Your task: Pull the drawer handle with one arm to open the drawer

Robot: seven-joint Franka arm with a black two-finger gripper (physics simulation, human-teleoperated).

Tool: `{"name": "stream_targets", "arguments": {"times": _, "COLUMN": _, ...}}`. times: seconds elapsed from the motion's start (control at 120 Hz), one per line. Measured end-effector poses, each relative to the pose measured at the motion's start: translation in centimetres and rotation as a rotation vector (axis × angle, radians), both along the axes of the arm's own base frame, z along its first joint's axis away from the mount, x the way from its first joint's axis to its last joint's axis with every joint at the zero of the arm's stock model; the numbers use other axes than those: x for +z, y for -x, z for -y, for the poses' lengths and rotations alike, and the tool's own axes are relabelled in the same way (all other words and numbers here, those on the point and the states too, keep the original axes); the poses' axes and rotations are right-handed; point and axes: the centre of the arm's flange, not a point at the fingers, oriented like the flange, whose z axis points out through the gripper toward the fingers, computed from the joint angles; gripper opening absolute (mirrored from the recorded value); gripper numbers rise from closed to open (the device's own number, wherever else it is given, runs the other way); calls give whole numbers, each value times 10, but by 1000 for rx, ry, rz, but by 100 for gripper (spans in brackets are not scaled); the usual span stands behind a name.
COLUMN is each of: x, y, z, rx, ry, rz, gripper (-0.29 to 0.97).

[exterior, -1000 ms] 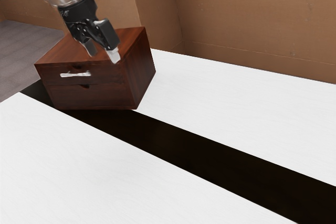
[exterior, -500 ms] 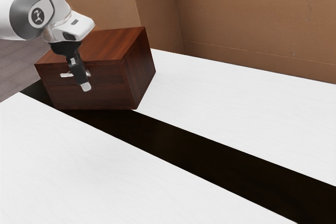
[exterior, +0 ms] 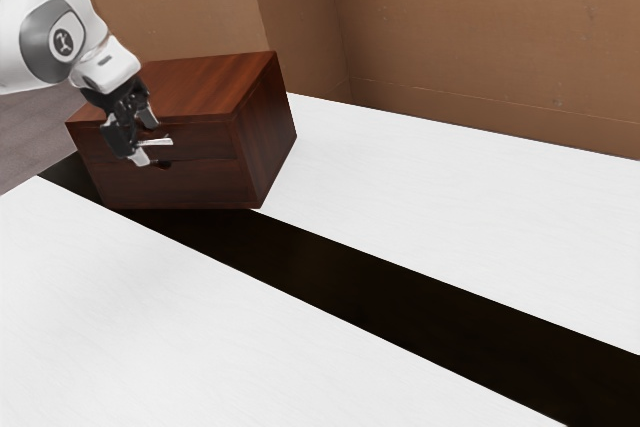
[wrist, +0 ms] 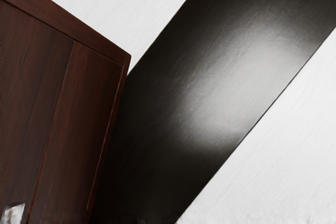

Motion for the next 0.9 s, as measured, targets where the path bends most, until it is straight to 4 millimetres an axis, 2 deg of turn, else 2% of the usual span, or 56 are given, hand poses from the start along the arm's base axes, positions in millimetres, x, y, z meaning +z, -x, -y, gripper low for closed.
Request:
{"name": "stream_targets", "arguments": {"times": 0.142, "x": -4, "y": 9, "z": -19, "rx": -41, "ry": -25, "rz": -20, "gripper": 68}}
{"name": "stream_targets", "arguments": {"times": 0.333, "x": -22, "y": 20, "z": -52, "rx": -58, "ry": -28, "rz": -52, "gripper": 68}}
{"name": "stream_targets", "arguments": {"times": 0.425, "x": -30, "y": 17, "z": -64, "rx": -72, "ry": -31, "rz": -58, "gripper": 68}}
{"name": "stream_targets", "arguments": {"times": 0.583, "x": -38, "y": 11, "z": -70, "rx": -109, "ry": -39, "rz": -63, "gripper": 68}}
{"name": "stream_targets", "arguments": {"times": 0.9, "x": -40, "y": -4, "z": -78, "rx": -160, "ry": -83, "rz": -26, "gripper": 68}}
